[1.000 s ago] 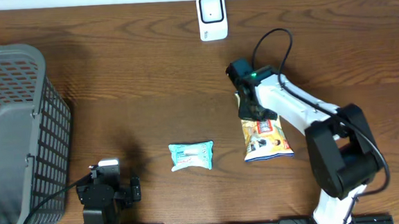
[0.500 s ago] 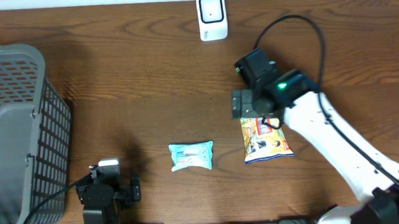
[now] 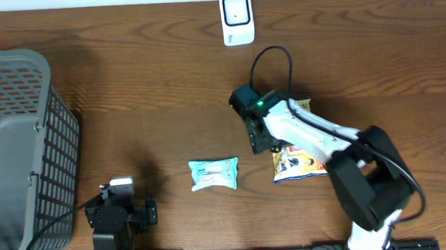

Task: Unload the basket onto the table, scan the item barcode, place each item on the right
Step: 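Lift the cream wipes pack and move it left toward center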

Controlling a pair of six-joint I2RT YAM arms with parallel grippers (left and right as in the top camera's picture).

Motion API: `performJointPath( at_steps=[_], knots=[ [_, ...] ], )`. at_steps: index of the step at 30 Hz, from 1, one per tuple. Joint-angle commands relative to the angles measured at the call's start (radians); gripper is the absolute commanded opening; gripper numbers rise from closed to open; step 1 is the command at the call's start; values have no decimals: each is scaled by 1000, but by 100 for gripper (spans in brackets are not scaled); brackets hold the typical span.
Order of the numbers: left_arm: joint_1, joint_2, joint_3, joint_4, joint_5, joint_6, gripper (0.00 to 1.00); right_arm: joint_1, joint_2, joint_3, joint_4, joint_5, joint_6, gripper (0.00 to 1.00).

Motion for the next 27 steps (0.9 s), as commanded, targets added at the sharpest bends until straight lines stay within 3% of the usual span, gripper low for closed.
performJointPath(
  at_steps=[1, 4, 5, 7, 9, 13, 16, 22, 27],
  knots=[
    [3, -5, -8, -11, -6, 6, 98, 3, 89, -6, -10, 27, -55, 85],
    [3, -5, -8, -11, -6, 6, 98, 3, 176, -6, -26, 13, -89, 78],
    [3, -5, -8, -11, -6, 6, 98, 3, 204, -6, -32, 1, -105, 71],
    [3, -5, -8, -11, -6, 6, 98, 2, 262, -6, -45, -31, -118, 49],
    [3, -5, -8, -11, -6, 6, 98, 2, 317, -6, -51, -59, -116, 4],
    [3, -5, -8, -11, -6, 6, 98, 1, 352, -6, -61, -130, -119, 1],
    [3, -5, -8, -11, -6, 6, 98, 1, 315, 15, -56, -274, -221, 1],
    [3, -5, -8, -11, -6, 6, 98, -35, 89, 97, -20, -973, -619, 1],
    [3, -5, -8, -11, -6, 6, 98, -127, -118, 102, -48, -1345, -745, 1]
  ],
)
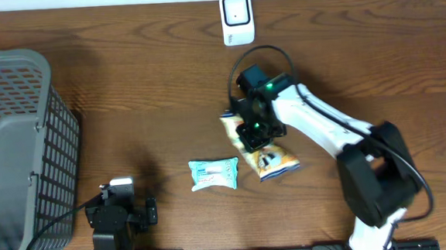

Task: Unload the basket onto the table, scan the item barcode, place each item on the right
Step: 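Lift the cream wipes pack and move it left toward center, then swing the cream wipes pack right and upward with the right gripper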

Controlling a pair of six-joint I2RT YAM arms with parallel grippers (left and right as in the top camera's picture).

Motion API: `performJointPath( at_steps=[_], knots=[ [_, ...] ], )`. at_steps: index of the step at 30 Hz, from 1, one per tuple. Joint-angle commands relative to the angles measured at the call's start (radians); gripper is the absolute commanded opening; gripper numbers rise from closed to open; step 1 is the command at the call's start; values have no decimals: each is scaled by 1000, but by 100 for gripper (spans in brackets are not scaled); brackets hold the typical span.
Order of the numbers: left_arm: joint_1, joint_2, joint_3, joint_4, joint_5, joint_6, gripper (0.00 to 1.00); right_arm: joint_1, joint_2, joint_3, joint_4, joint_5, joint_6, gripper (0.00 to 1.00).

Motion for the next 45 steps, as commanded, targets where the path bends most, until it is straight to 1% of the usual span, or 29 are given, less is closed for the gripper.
performJointPath(
  at_steps=[1, 5, 8, 10, 14, 18, 20, 24, 29, 35, 38, 45],
  knots=[
    [3, -5, -8, -12, -6, 6, 98, -57, -113, -4, -28, -595, -211, 1],
    [3, -5, -8, -11, -6, 6, 98, -110, -144, -7, -46, -777, -323, 1],
    [3, -5, -8, -12, -6, 6, 98, -138, -133, -23, -45, -824, -362, 1],
    [3, -5, -8, -11, -6, 6, 98, -148, -123, -45, -46, -855, -414, 1],
    [3, -5, -8, -11, -6, 6, 98, -145, -100, -121, -41, -974, -643, 1],
    [3, -5, -8, -12, -6, 6, 98, -144, -95, -203, -39, -1083, -930, 1],
    [3, -5, -8, -11, -6, 6, 98, -142, -95, -211, -38, -1083, -993, 1],
    [3, -5, -8, -12, -6, 6, 98, -122, -99, -208, -29, -1084, -1050, 1],
    [3, -5, -8, -12, -6, 6, 98, -95, -123, -192, -15, -1084, -1060, 1],
    [3, -5, -8, -12, -6, 6, 98, -91, -195, -185, 0, -1084, -1199, 1],
    [3, -5, -8, -11, -6, 6, 98, -96, -223, -185, 35, -1084, -1199, 1],
    [3, -5, -8, -11, -6, 6, 98, -129, -252, -185, 32, -1084, -1212, 1]
  ],
)
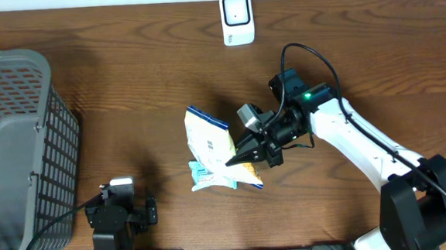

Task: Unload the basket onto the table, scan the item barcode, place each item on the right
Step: 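Swing the cream wipes pack right and upward with the right gripper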

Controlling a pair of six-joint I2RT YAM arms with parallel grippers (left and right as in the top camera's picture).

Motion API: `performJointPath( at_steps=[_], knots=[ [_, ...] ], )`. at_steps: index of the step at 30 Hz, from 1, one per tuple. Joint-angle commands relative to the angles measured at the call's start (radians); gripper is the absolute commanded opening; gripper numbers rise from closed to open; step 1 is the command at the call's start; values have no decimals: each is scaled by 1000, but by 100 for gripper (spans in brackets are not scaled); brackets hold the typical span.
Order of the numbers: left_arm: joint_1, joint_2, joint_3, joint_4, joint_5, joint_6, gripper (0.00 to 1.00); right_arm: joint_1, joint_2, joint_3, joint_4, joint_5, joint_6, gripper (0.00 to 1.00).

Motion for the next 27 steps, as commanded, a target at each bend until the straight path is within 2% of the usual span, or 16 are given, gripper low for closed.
performJointPath(
  at_steps=[1, 6, 10, 15, 18, 21, 27],
  knots=[
    [3, -5, -8, -11, -6, 6, 98, -36, -21, 20, -2, -64, -51, 1],
    [3, -5, -8, -12, -6, 6, 98, -78, -21, 20, -25, -64, -56, 1],
    [3, -5, -8, -12, -6, 6, 98, -108, -21, 19, -125, -64, -161, 1],
    [3, -5, -8, -12, -6, 6, 98, -144, -21, 19, -352, -32, -394, 1],
    [3, -5, -8, -11, -6, 6, 98, -166, -21, 19, -546, 27, -594, 1],
    [3, -5, -8, -11, -6, 6, 98, -185, -21, 16, -747, 83, -856, 1],
    [3, -5, -8, -11, -6, 6, 98, -194, -30, -16, -747, 64, -850, 1]
  ],
)
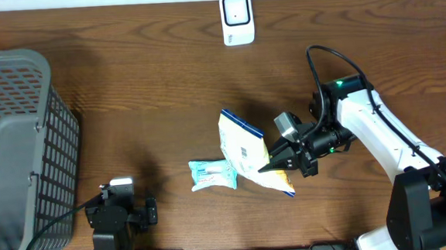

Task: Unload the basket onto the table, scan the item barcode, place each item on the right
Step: 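Swing the cream wipes pack right and upward with the right gripper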

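Note:
A white snack bag (248,153) with a blue top edge and orange bottom hangs above the table, its printed back turned up. My right gripper (276,164) is shut on the bag's right side. The white scanner (237,19) stands at the table's far edge, well behind the bag. A small pale-blue packet (213,174) lies on the wood, partly under the held bag. My left gripper (122,212) rests at the near left edge; its fingers are too dark to read.
A grey mesh basket (19,153) fills the left side. Coloured packets lie at the right edge of the table. The right arm's black cable (320,65) loops above its wrist.
My right gripper has moved to the right with the snack bag, which now hangs right of the pale-blue packet rather than over it. The left arm has not moved.
First my right gripper was down on the snack bag lying flat right of centre. Then the bag was off the table, angled under the gripper. Later it was held turned white-side up over the blue packet, and now it is a little further right.

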Controlling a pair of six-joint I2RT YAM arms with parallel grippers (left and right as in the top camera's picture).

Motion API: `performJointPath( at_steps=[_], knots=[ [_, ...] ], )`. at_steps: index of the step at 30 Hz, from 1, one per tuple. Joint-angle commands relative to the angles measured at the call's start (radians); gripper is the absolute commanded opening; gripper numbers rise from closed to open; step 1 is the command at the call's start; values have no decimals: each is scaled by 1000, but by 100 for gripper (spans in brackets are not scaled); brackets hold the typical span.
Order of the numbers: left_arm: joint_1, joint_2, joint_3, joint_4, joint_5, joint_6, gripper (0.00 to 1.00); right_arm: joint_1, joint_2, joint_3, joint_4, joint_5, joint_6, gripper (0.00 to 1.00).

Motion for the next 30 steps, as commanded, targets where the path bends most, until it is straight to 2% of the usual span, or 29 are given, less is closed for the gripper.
performJointPath(
  at_steps=[1, 11, 17, 22, 24, 26, 28, 30],
  knots=[
    [3, -5, -8, -11, -6, 6, 98, -5, -21, -15, -3, -54, -98, 1],
    [3, -5, -8, -11, -6, 6, 98, -4, -21, -15, -4, -56, -79, 1],
    [3, -5, -8, -11, -6, 6, 98, -5, -21, -15, -3, -36, 42, 1],
    [3, -5, -8, -11, -6, 6, 98, -5, -21, -15, 40, 9, 205, 1],
    [3, -5, -8, -11, -6, 6, 98, -5, -21, -15, 125, 25, 324, 1],
    [3, -5, -8, -11, -6, 6, 98, -7, -21, -15, 242, 42, 505, 2],
    [3, -5, -8, -11, -6, 6, 98, -10, -21, -15, 407, 92, 769, 2],
    [3, -5, -8, -11, -6, 6, 98, -11, -21, -15, 620, 212, 1125, 2]
  ],
)
